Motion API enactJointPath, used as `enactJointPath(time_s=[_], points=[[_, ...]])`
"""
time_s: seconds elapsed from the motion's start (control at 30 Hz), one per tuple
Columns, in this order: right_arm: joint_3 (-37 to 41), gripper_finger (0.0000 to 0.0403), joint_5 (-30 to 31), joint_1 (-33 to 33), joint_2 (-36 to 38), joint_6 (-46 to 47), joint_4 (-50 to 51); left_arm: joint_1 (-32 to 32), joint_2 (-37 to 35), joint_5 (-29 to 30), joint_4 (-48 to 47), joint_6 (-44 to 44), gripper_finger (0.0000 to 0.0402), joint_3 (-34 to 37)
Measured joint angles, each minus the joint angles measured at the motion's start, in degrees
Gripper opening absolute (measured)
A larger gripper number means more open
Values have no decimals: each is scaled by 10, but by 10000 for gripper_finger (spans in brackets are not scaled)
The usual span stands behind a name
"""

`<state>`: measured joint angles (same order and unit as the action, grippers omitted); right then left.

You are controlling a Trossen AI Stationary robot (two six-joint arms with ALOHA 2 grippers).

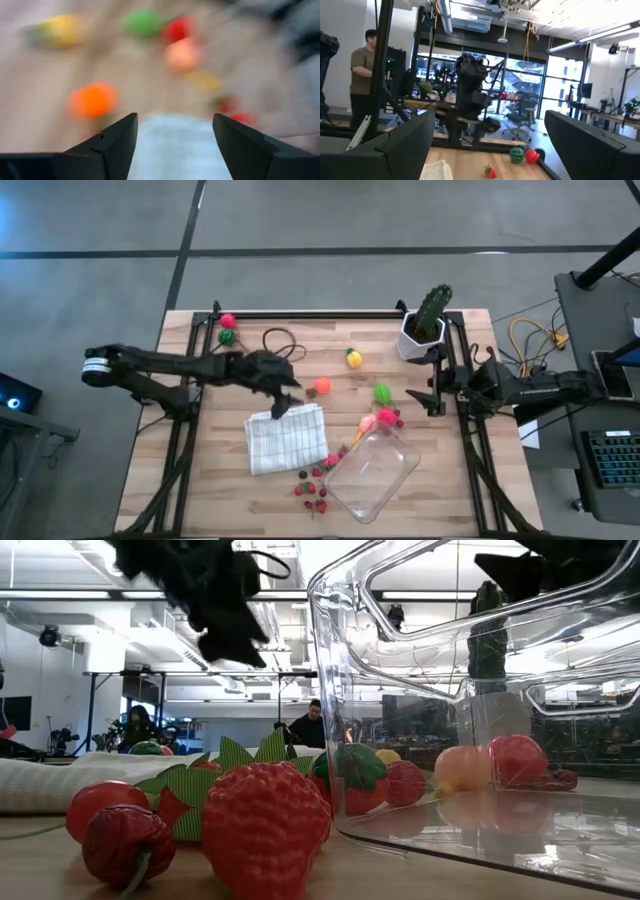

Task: Pick and placing Produce into tupperware
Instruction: Put the tomato into the transparent bin

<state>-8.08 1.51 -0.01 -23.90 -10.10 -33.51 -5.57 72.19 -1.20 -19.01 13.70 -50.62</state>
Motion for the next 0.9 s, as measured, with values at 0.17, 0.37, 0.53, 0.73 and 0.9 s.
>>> enactJointPath(time_s=[0.17, 0.37, 0.53, 0.73, 0.9], points=[[-8, 368, 0, 0, -15, 39, 2, -9, 21, 180, -200, 0, 245, -122], [-8, 368, 1, 0, -29, 160, 2, -16, 26, 150, -270, 196, 245, -178], [-8, 368, 1, 0, -29, 204, 2, -16, 17, 148, -133, 274, 245, -177], [-8, 368, 1, 0, -29, 204, 2, -15, 15, 130, -56, 274, 245, -176], [-8, 368, 1, 0, -29, 238, 2, -15, 15, 129, -47, 246, 245, -172]])
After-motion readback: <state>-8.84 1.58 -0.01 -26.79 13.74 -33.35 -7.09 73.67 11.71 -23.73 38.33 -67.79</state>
